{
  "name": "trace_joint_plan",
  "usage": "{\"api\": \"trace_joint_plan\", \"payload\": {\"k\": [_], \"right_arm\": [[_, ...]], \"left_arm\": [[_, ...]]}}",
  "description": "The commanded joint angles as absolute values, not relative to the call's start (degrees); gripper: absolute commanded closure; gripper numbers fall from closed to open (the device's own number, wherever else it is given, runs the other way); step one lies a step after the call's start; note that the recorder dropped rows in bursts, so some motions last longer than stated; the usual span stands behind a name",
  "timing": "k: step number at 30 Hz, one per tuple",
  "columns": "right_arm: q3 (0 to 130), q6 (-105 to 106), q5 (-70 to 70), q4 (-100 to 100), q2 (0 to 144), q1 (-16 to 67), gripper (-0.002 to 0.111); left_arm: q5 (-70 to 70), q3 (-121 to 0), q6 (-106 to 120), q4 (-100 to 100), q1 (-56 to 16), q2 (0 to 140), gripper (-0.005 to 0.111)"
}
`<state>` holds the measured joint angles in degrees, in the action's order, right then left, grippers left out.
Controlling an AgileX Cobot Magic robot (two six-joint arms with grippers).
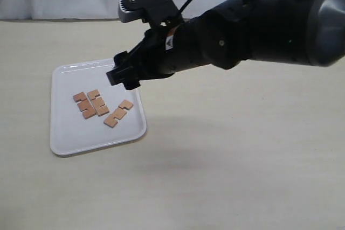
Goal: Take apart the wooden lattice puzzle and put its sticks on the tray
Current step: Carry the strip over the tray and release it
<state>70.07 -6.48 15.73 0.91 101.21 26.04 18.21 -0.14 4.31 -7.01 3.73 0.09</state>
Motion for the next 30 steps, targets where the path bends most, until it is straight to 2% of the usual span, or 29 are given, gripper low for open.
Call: {"api": "trace_joint_plan", "payload": {"k": [1, 4, 8, 11, 17, 19, 22, 29, 30], "right_arm": [[69.99, -8.26, 4.74, 1.05, 105.13, 27.78, 0.102], [70.22, -8.78, -0.71, 1.05, 109.31, 27.91, 0.101], [73.49, -9.37, -1.41, 1.3, 114.95, 27.91, 0.088], [75.74, -9.77, -1.27, 1.52, 118.21, 28.39, 0.071], [78.36, -9.77, 0.0, 2.33, 121.12, 30.05, 0.026], [79.6, -9.77, 2.03, 2.14, 121.12, 30.08, 0.018], [82.98, -9.77, 9.68, 3.97, 121.12, 30.18, 0.013], [91.3, -9.77, 30.52, 3.97, 121.12, 30.18, 0.013], [94.1, -9.65, 37.31, 3.97, 121.12, 30.18, 0.014]], "left_arm": [[17.46, 0.0, 4.15, -6.83, 3.61, 0.0, 0.107], [17.46, 0.0, 4.15, -6.83, 3.61, 0.0, 0.107], [17.46, 0.0, 4.15, -6.83, 3.61, 0.0, 0.107], [17.46, 0.0, 4.15, -6.83, 3.61, 0.0, 0.107], [17.46, 0.0, 4.15, -6.83, 3.61, 0.0, 0.107], [17.46, 0.0, 4.15, -6.83, 3.61, 0.0, 0.107], [17.46, 0.0, 4.15, -6.83, 3.61, 0.0, 0.107], [17.46, 0.0, 4.15, -6.83, 3.61, 0.0, 0.107], [17.46, 0.0, 4.15, -6.93, 3.61, 0.0, 0.107]]}}
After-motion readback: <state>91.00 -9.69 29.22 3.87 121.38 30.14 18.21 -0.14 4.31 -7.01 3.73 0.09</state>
